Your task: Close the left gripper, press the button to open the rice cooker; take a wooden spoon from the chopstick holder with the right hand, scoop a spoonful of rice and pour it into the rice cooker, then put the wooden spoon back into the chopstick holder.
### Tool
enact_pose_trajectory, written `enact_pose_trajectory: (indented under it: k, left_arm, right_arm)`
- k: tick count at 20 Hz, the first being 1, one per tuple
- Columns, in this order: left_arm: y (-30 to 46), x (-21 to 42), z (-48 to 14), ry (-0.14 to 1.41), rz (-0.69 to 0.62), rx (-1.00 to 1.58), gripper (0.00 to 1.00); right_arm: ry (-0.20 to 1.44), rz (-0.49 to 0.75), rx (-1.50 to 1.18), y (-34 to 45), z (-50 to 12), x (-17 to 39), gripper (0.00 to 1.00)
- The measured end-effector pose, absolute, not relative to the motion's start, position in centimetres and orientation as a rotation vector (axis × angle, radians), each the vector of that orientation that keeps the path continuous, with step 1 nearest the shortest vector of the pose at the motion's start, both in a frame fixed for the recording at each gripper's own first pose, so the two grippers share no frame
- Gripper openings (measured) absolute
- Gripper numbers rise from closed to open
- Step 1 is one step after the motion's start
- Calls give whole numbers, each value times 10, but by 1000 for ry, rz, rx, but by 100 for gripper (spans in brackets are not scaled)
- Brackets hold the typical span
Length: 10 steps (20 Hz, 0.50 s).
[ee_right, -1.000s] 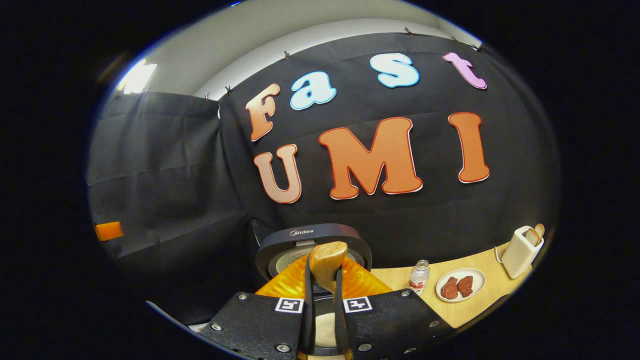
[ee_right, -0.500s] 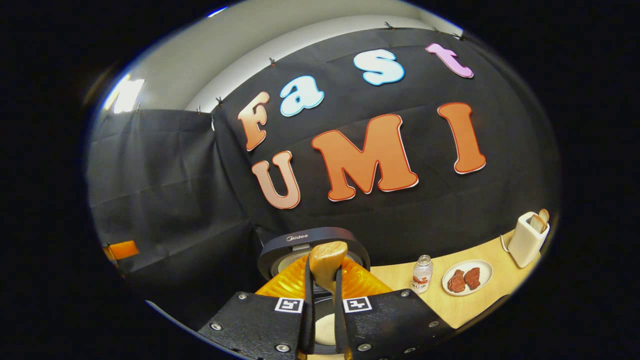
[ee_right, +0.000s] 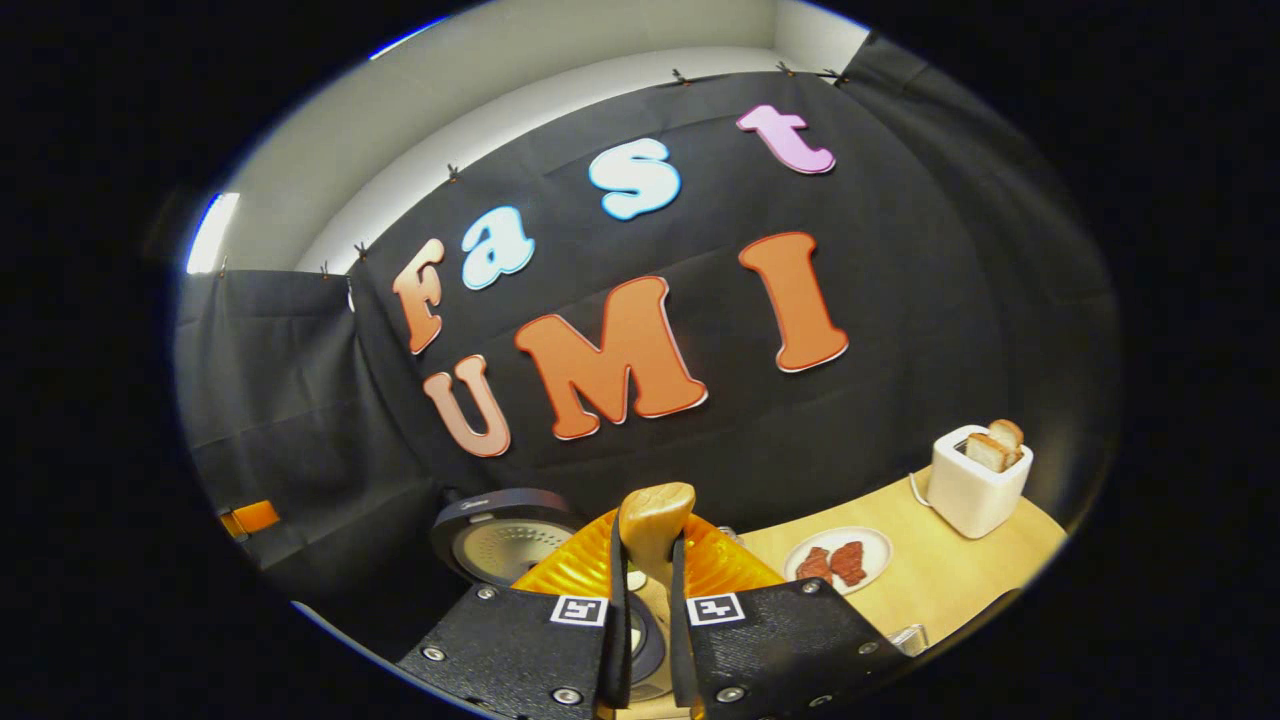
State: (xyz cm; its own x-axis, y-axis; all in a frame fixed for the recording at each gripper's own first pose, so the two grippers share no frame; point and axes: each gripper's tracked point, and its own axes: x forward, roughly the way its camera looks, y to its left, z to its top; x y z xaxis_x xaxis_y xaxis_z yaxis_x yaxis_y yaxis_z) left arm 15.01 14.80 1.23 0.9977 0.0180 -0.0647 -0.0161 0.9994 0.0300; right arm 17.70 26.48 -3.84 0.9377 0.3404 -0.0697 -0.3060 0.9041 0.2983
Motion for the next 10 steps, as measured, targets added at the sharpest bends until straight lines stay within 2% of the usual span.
enact_pose_trajectory:
  k: [4,10]
  left_arm:
    - [117,156,13,53,-25,31,99]
    - [92,157,1,71,-5,50,97]
  right_arm:
    - [133,245,295,204,-50,169,15]
    - [199,142,284,134,-90,155,15]
